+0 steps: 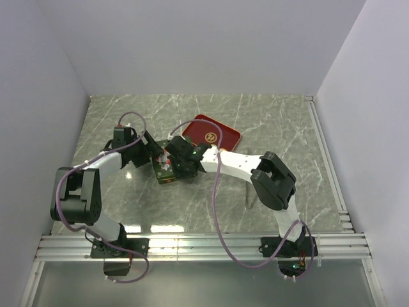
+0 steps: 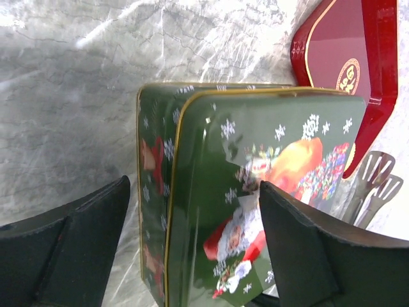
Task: Pack the cookies
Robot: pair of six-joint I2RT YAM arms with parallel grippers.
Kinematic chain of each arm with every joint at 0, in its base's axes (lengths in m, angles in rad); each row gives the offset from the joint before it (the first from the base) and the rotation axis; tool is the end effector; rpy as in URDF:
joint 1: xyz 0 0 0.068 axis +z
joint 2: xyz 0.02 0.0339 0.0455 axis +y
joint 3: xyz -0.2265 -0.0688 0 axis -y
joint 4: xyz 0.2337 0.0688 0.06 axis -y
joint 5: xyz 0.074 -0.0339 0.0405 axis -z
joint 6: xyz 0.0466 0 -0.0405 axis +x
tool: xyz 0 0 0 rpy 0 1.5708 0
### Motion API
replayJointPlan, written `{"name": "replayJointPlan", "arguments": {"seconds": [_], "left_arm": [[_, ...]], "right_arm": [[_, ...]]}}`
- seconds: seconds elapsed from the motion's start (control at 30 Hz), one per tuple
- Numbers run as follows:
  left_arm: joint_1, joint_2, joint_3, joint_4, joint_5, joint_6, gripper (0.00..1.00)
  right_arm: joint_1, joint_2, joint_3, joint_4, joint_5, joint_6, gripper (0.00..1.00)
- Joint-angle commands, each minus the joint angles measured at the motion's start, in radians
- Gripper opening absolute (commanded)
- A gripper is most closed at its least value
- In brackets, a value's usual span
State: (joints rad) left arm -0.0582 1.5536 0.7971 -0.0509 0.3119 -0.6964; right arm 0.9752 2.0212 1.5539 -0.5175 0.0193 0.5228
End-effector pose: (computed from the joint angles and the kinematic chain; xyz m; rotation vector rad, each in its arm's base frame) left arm 0.3077 -0.0323 0.1377 -0.6210 2.3719 -0.7195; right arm 0.2369 0.3480 0.1652 -0.5870 2.5850 0.5258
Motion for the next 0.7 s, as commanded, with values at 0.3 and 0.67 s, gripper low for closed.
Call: {"name": "replayJointPlan", "arguments": {"seconds": [0.3, 0.67], "left_arm": [[0.003, -0.092, 0.094, -0.041, -0.088, 0.084, 0.78], [0.003, -0.093, 0.149, -0.044, -0.083, 0.121, 0.23]], "right_arm": [[-0.033, 0.054, 0.087, -0.004, 0.01, -0.007, 0.04], [-0.055, 0.082, 0.1, -0.007, -0.012, 0.003, 0.01]]}}
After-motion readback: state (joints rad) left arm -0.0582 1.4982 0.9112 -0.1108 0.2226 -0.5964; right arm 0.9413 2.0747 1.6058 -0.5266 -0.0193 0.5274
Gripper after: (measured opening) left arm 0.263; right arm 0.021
